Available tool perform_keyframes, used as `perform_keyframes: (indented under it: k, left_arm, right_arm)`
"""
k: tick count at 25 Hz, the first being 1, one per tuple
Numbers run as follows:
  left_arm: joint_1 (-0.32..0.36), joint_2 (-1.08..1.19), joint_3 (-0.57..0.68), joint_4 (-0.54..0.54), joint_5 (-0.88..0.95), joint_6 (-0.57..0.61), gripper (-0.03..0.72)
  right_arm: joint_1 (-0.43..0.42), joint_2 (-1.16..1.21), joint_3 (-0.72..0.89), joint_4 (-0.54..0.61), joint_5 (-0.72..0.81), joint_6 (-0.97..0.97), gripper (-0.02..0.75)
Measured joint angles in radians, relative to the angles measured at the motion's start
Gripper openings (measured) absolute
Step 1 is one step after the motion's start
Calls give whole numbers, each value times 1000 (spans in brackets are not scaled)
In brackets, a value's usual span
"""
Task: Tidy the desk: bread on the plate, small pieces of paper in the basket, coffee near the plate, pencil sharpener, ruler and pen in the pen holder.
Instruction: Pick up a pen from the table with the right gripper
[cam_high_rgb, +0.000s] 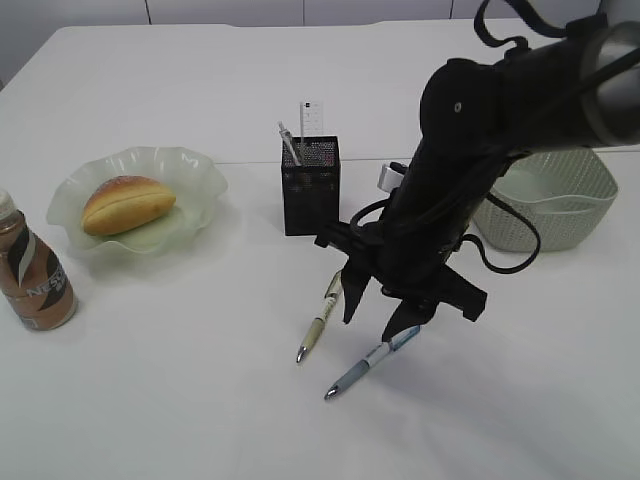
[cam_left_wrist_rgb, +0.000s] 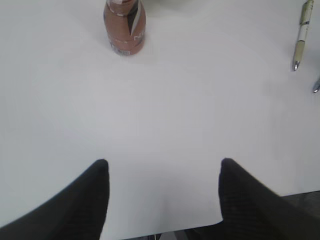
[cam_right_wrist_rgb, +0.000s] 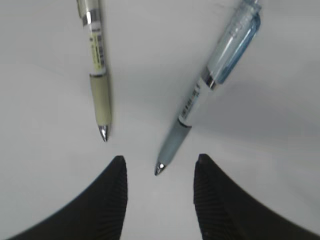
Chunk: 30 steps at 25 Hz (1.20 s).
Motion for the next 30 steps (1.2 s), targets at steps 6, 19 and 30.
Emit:
perform_keyframes:
  k: [6,19,30]
  left_arm:
    - [0,0,0,11,0,0,497]
    - [0,0,0,11,0,0,497]
    - [0,0,0,4,0,0,497]
  right_arm:
    - [0,40,0,-41,-101,185,354]
    - [0,97,0,-134,-87,284,376]
    - [0,146,0,-133,-76,305,376]
